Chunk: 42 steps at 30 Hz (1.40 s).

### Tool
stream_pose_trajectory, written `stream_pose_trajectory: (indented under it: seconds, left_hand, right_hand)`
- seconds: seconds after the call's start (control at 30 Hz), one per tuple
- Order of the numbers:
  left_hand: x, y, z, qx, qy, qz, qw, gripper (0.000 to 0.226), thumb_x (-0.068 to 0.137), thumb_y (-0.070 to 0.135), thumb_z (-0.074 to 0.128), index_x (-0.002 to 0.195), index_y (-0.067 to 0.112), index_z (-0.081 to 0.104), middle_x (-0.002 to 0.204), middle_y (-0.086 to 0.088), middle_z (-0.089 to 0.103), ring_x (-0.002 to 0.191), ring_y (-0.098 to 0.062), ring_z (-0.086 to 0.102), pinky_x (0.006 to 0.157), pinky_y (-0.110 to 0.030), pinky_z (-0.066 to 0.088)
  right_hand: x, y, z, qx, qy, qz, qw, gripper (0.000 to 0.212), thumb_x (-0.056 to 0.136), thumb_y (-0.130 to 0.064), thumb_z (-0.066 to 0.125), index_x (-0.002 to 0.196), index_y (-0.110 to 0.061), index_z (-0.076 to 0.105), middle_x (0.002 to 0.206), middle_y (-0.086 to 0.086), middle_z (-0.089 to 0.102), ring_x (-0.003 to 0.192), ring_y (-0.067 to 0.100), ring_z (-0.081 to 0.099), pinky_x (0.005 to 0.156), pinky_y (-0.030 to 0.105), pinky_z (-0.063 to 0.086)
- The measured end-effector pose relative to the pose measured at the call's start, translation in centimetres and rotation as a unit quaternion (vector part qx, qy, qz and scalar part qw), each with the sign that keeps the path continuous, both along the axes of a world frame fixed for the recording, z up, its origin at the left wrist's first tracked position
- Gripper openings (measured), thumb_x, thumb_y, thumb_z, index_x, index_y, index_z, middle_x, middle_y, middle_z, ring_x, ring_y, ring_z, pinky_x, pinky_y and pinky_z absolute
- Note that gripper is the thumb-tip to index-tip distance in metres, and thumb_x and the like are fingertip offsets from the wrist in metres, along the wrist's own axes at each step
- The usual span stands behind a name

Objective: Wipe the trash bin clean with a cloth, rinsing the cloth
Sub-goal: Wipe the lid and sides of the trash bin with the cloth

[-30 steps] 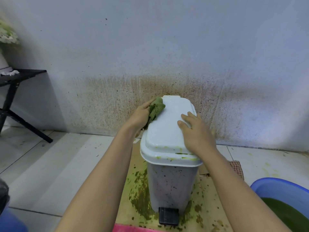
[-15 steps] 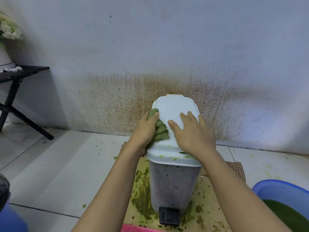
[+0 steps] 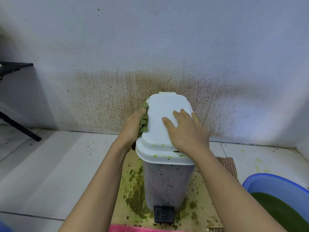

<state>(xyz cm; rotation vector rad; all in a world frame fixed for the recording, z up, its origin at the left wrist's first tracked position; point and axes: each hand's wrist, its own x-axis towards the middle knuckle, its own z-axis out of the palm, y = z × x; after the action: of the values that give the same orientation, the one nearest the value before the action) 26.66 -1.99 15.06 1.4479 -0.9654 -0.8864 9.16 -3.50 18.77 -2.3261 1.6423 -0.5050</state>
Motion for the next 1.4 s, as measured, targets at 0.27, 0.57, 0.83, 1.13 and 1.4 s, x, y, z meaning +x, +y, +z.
stream_pose_trajectory:
  seconds: [0.27,0.57,0.83,1.13,1.4]
  left_hand:
    - [-5.1,8.8,-2.6,-0.117,0.02,0.065,0.991,0.053,0.092,0.049,0.049,0.143,0.038,0.05,0.144,0.022,0.051,0.135,-0.001,0.045,0.116,-0.04,0.035]
    - [-8.0,4.7,-0.1,-0.112,0.002,0.031,0.993,0.055,0.092,0.048,0.047,0.144,0.031,0.05,0.152,0.015,0.042,0.141,-0.004,0.037,0.119,-0.041,0.03]
    - [-11.5,-2.4,2.3,-0.085,0.054,-0.006,0.995,0.051,0.1,0.039,0.044,0.148,0.024,0.047,0.159,0.006,0.033,0.147,-0.013,0.029,0.121,-0.04,0.025]
    - [-8.3,-13.3,1.0,-0.028,0.076,0.038,0.996,0.051,0.099,0.04,0.031,0.14,0.018,0.054,0.141,-0.009,0.056,0.126,-0.031,0.053,0.108,-0.05,0.041]
    - [-12.0,-6.8,-8.0,0.057,-0.024,0.011,0.998,0.058,0.108,0.04,0.023,0.16,0.018,0.01,0.167,-0.003,0.006,0.154,-0.022,0.003,0.124,-0.044,0.007]
  right_hand:
    - [-0.3,-0.1,0.0,0.003,-0.014,0.006,1.0,0.061,0.097,-0.064,0.026,0.152,-0.035,0.028,0.163,-0.013,0.015,0.151,0.019,0.005,0.116,0.049,0.021]
    - [-3.7,-4.2,1.2,0.056,-0.004,0.062,0.996,0.062,0.099,-0.058,0.028,0.151,-0.025,0.034,0.161,0.0,0.024,0.149,0.028,0.018,0.118,0.056,0.009]
    - [-4.2,-7.5,1.6,0.094,-0.061,0.016,0.994,0.092,0.075,-0.085,0.014,0.154,-0.037,0.021,0.163,-0.013,0.015,0.152,0.019,0.008,0.12,0.056,0.004]
    - [-6.3,-6.0,1.5,0.122,-0.114,0.053,0.984,0.09,0.064,-0.098,0.03,0.145,-0.058,0.024,0.158,-0.028,0.016,0.15,0.008,0.011,0.12,0.054,0.006]
    - [-10.5,-5.7,2.4,0.177,-0.189,0.021,0.966,0.065,0.08,-0.067,0.059,0.14,-0.058,0.037,0.148,-0.029,0.037,0.126,0.008,0.051,0.109,0.039,0.04]
